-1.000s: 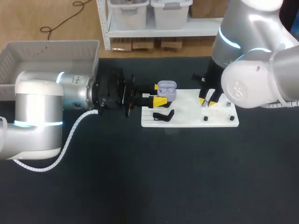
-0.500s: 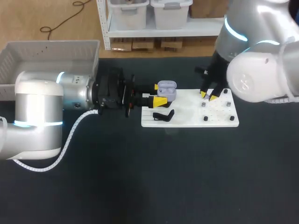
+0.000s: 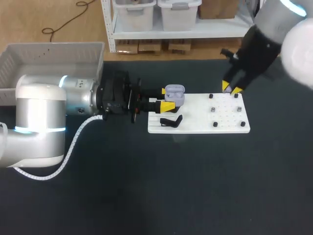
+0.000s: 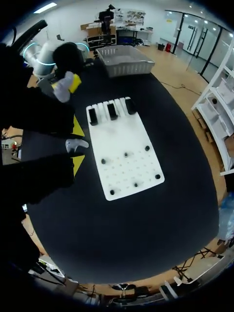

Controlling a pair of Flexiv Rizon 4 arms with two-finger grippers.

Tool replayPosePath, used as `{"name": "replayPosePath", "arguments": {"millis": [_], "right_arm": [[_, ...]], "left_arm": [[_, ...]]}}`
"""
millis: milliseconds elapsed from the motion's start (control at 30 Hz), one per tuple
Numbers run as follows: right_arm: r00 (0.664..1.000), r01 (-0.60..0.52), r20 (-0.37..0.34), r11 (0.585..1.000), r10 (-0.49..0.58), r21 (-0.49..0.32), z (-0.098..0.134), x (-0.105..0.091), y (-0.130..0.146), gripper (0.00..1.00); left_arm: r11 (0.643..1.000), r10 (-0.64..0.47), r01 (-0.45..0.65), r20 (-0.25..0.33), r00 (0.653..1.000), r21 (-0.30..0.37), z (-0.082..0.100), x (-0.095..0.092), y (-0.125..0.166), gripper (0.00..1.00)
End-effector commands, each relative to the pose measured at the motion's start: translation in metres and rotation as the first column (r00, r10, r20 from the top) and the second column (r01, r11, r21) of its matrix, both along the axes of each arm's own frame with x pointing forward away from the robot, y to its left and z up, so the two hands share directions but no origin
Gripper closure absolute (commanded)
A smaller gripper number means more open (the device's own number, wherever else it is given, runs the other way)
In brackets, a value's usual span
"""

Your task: Pick up each earbud case from the left stands, insert the matching earbuds, close the lid, and place the case in the box.

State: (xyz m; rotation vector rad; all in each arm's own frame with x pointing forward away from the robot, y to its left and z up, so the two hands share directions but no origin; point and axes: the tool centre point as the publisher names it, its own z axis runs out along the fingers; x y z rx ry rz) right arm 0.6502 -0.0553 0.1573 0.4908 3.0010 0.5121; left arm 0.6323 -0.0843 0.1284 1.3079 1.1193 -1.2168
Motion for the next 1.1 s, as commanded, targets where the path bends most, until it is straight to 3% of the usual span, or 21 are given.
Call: {"name": "replayPosePath", "arguments": {"millis": [33, 433, 1100], "right_arm": [[1.0, -0.031, -0.004, 0.999, 0.031, -0.026, 0.053, -0.017, 0.01, 1.0], [0.976, -0.218, -0.012, 0.972, 0.218, -0.088, 0.08, -0.047, 0.083, 1.0], [0.976, -0.22, -0.008, 0.972, 0.22, -0.089, 0.08, -0.046, 0.085, 1.0]], "left_arm": [[1.0, 0.004, -0.004, 0.002, 1.0, -0.001, 0.0, -0.001, 0.0, 1.0], [1.0, 0.004, -0.004, 0.002, 1.0, -0.001, 0.0, -0.001, 0.0, 1.0], [1.0, 0.004, -0.004, 0.002, 1.0, -0.001, 0.0, -0.001, 0.0, 1.0]]}}
